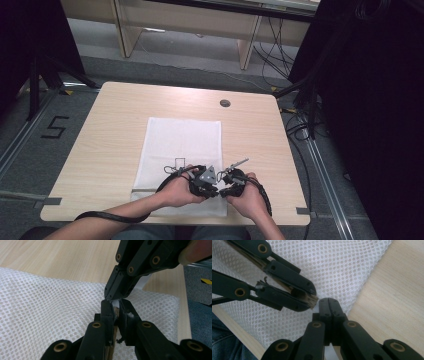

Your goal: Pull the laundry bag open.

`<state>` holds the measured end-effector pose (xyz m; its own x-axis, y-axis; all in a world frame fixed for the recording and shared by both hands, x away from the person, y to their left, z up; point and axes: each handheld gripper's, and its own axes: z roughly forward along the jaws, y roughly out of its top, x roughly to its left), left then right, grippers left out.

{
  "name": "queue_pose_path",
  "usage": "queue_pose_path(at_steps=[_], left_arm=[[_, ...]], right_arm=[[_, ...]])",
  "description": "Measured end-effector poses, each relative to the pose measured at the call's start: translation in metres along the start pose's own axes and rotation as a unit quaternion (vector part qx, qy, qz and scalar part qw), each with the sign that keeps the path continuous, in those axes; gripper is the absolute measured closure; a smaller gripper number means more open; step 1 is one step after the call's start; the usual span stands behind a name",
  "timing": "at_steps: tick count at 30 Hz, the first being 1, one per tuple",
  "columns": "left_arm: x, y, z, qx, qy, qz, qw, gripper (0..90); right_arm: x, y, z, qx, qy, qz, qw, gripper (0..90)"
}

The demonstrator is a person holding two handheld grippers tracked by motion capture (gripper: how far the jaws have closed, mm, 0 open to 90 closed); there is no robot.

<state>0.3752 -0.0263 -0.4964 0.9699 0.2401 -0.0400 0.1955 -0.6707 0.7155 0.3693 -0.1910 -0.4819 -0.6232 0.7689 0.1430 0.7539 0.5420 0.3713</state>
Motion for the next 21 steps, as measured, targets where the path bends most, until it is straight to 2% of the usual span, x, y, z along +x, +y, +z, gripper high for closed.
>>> queue_pose_path(at_steps=[1,2,3,4,6,8,10,11,12,13,14,15,17,18,19,21], left_arm=[[-0.0011,-0.0001,-0.0003,-0.003,-0.001,-0.010,0.9999,81.9],[-0.0011,-0.0001,-0.0003,-0.003,-0.001,-0.010,0.9999,81.9],[-0.0011,-0.0001,-0.0005,-0.003,-0.001,-0.010,0.9999,81.9],[-0.0001,0.0005,-0.0013,-0.001,-0.001,0.000,1.0000,81.9],[-0.0003,0.0003,-0.0011,-0.002,-0.002,-0.003,1.0000,81.9],[-0.0002,0.0005,-0.0016,-0.001,-0.001,-0.001,1.0000,81.9],[-0.0009,0.0006,-0.0019,-0.002,-0.003,-0.009,0.9999,81.9],[-0.0001,0.0010,-0.0023,0.000,-0.002,0.001,1.0000,82.0],[-0.0001,0.0010,-0.0023,0.000,-0.002,0.001,1.0000,81.9],[-0.0002,0.0011,-0.0025,0.000,-0.002,0.001,1.0000,81.9],[-0.0002,0.0011,-0.0027,-0.001,-0.003,0.000,1.0000,82.0],[-0.0008,0.0006,-0.0025,-0.002,-0.005,-0.009,0.9999,81.9],[-0.0009,0.0006,-0.0026,-0.002,-0.004,-0.009,0.9999,82.0],[-0.0005,0.0010,-0.0041,0.000,-0.002,-0.001,1.0000,82.0],[-0.0008,0.0007,-0.0057,-0.001,-0.002,-0.007,1.0000,82.0],[0.0005,0.0005,-0.0099,-0.001,-0.002,-0.003,1.0000,82.0]], right_arm=[[0.0007,-0.0005,-0.0006,0.005,0.000,0.013,0.9999,90.0],[0.0007,-0.0005,-0.0006,0.005,0.000,0.013,0.9999,90.0],[0.0005,-0.0006,-0.0006,0.004,0.001,0.013,0.9999,90.0],[0.0000,-0.0005,0.0002,-0.001,0.002,0.004,1.0000,90.0],[0.0012,-0.0005,-0.0004,0.003,0.003,0.009,0.9999,90.0],[0.0004,-0.0002,0.0007,-0.002,0.003,0.000,1.0000,90.0],[0.0004,0.0000,0.0008,-0.001,0.002,-0.003,1.0000,90.0],[0.0027,0.0002,-0.0003,0.008,-0.003,0.006,0.9999,90.0],[0.0027,0.0002,-0.0003,0.008,-0.003,0.006,0.9999,90.0],[0.0052,0.0003,-0.0007,0.013,-0.002,0.022,0.9997,90.0],[0.0039,0.0008,-0.0001,0.010,-0.009,0.010,0.9999,90.0],[0.0029,0.0013,0.0007,0.004,-0.007,-0.002,1.0000,90.0],[0.0019,0.0015,0.0008,0.004,-0.004,-0.005,1.0000,90.0],[0.0020,0.0012,0.0007,0.006,-0.007,0.004,1.0000,90.0],[0.0034,0.0009,-0.0001,0.010,-0.008,0.015,0.9998,90.0],[0.0034,0.0008,-0.0003,0.011,-0.009,0.017,0.9998,90.0]])
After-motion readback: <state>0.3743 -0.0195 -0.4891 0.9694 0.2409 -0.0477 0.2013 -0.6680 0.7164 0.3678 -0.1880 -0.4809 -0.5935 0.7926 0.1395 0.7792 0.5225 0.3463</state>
